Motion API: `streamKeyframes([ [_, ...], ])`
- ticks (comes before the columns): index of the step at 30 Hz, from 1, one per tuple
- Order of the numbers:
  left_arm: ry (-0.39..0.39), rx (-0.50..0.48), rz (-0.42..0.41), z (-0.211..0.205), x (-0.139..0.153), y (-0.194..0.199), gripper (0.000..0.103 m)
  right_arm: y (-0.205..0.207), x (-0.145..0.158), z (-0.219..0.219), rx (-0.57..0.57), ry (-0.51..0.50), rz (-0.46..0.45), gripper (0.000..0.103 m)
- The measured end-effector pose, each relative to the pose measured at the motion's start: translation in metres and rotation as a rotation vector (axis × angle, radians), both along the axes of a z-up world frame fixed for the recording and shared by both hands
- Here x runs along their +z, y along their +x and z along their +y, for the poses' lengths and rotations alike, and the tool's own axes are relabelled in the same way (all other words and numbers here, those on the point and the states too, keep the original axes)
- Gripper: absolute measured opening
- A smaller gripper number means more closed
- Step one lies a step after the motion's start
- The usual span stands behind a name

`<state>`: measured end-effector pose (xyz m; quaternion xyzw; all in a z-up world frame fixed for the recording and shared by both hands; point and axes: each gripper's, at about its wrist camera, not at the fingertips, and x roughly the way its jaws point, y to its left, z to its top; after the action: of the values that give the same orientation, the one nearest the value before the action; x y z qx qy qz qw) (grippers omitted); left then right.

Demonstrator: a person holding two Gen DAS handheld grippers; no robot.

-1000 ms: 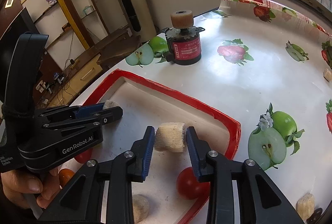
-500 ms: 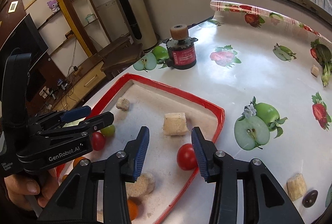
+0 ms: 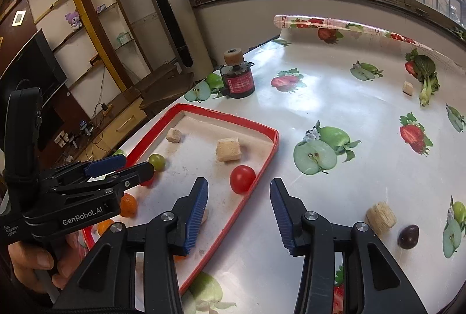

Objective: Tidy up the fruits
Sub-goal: 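Move both open tools back toward the plum and cork cylinder, then close right tool on the dark plum while left tool grasps the cork cylinder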

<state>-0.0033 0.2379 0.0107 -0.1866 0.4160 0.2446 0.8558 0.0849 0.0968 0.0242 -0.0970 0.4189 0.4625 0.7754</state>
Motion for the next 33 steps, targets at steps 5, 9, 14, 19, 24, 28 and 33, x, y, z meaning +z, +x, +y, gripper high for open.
streamKeyframes([
  [5,-0.001,-0.021,-0.003,-0.016,0.003,0.002,0.058,0.001,0.001,-0.022,-0.029,0.004,0.005,0.046],
  [9,-0.004,-0.041,-0.011,-0.028,0.006,0.004,0.058,0.001,0.001,-0.04,-0.051,0.003,0.004,0.047],
  [14,-0.013,-0.073,-0.014,-0.043,0.007,0.011,0.058,0.006,-0.002,-0.066,-0.092,-0.001,0.009,0.047],
  [19,-0.019,-0.118,-0.007,-0.063,0.004,0.024,0.058,0.013,-0.008,-0.095,-0.143,-0.01,0.018,0.047],
  [24,-0.023,-0.163,0.006,-0.083,0.001,0.037,0.058,0.022,-0.014,-0.123,-0.19,-0.023,0.023,0.047],
  [28,-0.022,-0.189,0.016,-0.095,-0.001,0.045,0.058,0.031,-0.018,-0.14,-0.224,-0.028,0.03,0.047],
  [33,-0.021,-0.22,0.028,-0.108,-0.006,0.059,0.058,0.043,-0.025,-0.154,-0.26,-0.031,0.032,0.047],
])
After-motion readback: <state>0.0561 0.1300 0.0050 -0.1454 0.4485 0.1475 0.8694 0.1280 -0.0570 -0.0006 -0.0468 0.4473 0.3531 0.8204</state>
